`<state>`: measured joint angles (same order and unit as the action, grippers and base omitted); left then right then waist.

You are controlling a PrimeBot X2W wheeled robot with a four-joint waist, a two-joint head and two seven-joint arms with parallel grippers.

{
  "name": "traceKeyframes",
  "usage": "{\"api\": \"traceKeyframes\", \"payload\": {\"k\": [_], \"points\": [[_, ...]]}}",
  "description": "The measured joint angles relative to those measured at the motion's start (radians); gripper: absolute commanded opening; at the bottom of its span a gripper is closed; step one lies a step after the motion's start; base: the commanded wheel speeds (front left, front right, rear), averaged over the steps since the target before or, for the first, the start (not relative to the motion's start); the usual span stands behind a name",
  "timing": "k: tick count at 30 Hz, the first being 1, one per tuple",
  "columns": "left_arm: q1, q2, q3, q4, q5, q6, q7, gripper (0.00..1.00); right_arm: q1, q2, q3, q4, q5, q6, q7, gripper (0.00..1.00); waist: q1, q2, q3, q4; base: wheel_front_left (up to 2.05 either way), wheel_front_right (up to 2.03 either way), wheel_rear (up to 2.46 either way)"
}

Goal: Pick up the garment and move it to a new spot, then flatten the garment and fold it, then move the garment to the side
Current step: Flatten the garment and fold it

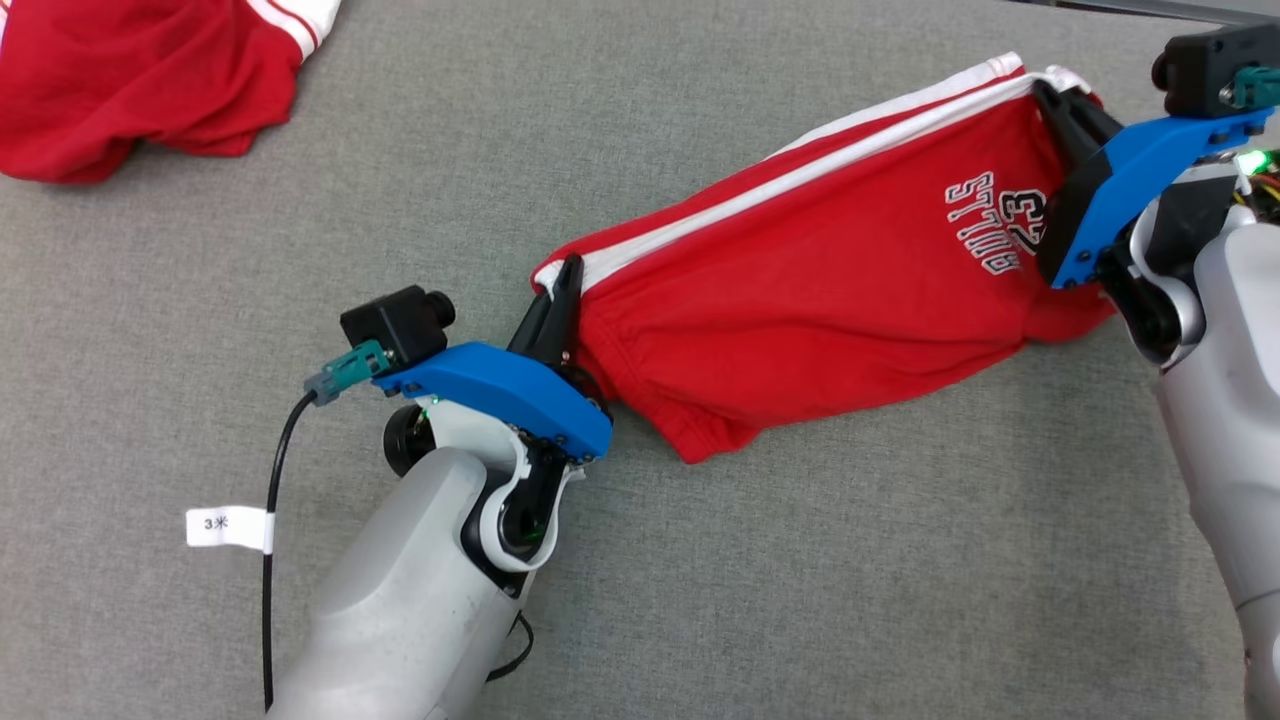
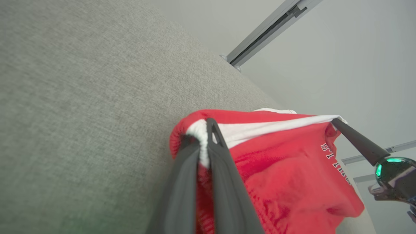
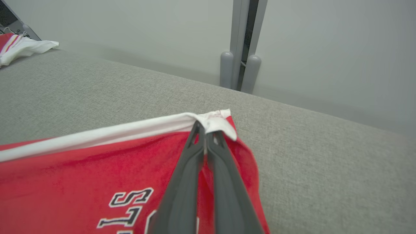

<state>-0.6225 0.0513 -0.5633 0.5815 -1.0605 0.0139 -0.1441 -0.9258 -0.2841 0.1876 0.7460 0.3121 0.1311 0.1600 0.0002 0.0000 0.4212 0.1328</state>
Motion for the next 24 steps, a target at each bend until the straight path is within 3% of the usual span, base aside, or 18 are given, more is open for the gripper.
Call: {"api": "traceKeyframes", "payload": {"k": [1, 2, 3, 4, 5, 14, 19, 24], "points": [[-0.010, -0.001, -0.005, 0.006, -0.007, 0.000, -0.003, 0.00, -0.017, 0.001, -0.002, 0.028, -0.007, 0.000, -0.015, 0.43, 0.0000, 0.0000, 0.005, 0.004, 0.00, 0.00, 0.00], [-0.020, -0.001, -0.009, 0.010, -0.014, 0.000, -0.005, 0.21, -0.030, 0.002, -0.002, 0.053, -0.014, 0.000, -0.035, 0.92, 0.0000, 0.0000, 0.008, 0.006, 0.00, 0.00, 0.00], [-0.030, -0.001, -0.019, 0.014, -0.018, -0.001, -0.007, 0.46, -0.042, 0.005, -0.002, 0.076, -0.022, 0.000, -0.056, 1.00, 0.0000, 0.0000, 0.010, 0.008, 0.00, 0.00, 0.00], [-0.037, -0.001, -0.032, 0.015, -0.026, -0.005, -0.007, 0.96, -0.053, 0.010, 0.001, 0.097, -0.028, 0.000, -0.074, 1.00, 0.0000, 0.0000, 0.011, 0.008, 0.00, 0.00, 0.00], [-0.039, -0.001, -0.040, 0.014, -0.041, -0.005, -0.008, 1.00, -0.061, 0.014, 0.002, 0.117, -0.033, 0.000, -0.096, 1.00, 0.0000, 0.0000, 0.011, 0.007, 0.00, 0.00, 0.00], [-0.019, 0.012, -0.110, -0.001, -0.035, -0.007, -0.027, 1.00, -0.089, 0.025, 0.079, 0.243, -0.033, 0.000, -0.217, 1.00, -0.0001, 0.0000, -0.020, -0.009, 0.00, 0.00, 0.00], [0.036, 0.089, -0.117, -0.039, 0.007, -0.002, -0.067, 1.00, -0.089, 0.002, 0.138, 0.277, 0.016, 0.000, -0.213, 1.00, -0.0001, 0.0000, -0.056, -0.013, 0.00, 0.00, 0.00], [0.097, 0.164, -0.072, -0.107, 0.038, 0.037, -0.100, 1.00, -0.070, -0.042, 0.180, 0.306, 0.074, 0.000, -0.159, 1.00, -0.0003, 0.0000, -0.085, -0.011, 0.00, 0.00, 0.00]]}}
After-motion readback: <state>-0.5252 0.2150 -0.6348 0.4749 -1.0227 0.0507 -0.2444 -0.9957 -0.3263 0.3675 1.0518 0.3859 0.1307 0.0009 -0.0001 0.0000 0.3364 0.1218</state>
